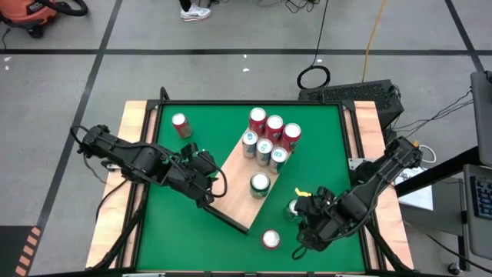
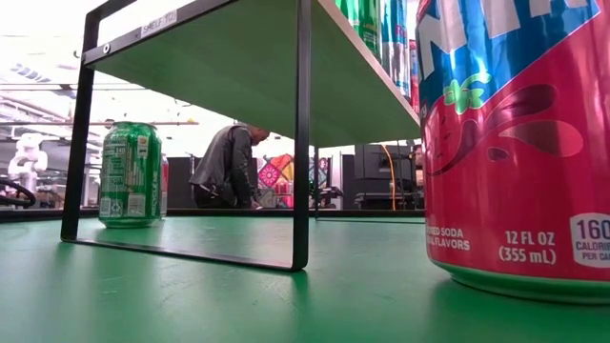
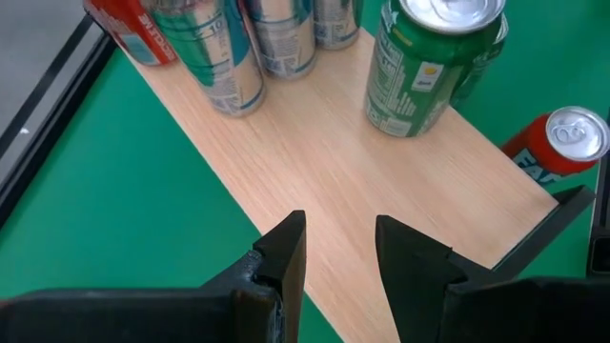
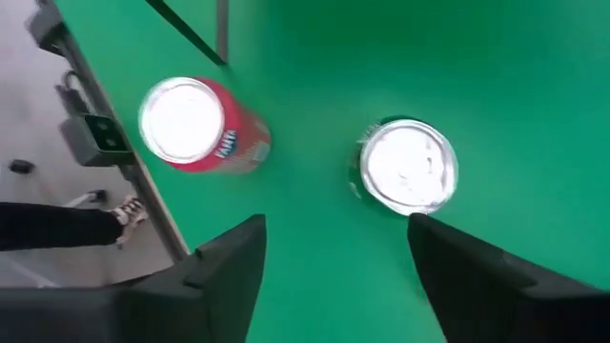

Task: Sort soda cans
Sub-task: Put the green soda can on the shelf and align it with the other green soda can

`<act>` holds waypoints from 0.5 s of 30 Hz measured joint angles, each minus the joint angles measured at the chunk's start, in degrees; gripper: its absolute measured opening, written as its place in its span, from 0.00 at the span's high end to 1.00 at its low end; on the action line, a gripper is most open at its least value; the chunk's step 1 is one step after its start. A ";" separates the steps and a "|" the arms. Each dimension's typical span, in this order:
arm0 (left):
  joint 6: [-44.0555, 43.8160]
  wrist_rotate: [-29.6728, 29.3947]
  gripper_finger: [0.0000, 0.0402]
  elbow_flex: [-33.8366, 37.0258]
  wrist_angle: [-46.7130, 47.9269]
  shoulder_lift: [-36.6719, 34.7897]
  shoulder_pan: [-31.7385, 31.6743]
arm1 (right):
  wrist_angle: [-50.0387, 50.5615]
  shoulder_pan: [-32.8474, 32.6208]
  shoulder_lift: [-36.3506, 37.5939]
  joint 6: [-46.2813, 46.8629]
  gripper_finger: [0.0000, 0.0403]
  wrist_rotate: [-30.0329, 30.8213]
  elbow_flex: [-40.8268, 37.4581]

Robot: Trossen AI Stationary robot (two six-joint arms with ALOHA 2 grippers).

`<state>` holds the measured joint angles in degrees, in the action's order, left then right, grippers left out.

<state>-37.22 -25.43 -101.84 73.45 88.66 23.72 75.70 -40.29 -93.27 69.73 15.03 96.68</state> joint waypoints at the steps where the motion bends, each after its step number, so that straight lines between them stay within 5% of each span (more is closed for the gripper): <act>1: 0.00 -0.21 0.70 0.00 -0.31 0.00 -0.11 | 0.67 0.00 0.00 0.04 0.36 0.03 0.00; 15: -1.53 -1.38 0.70 0.00 -2.49 0.00 0.66 | 2.16 0.42 0.00 -8.57 0.22 5.34 -0.02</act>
<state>-38.75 -26.81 -101.84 70.96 88.66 24.38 77.86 -39.88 -93.27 61.17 20.37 96.66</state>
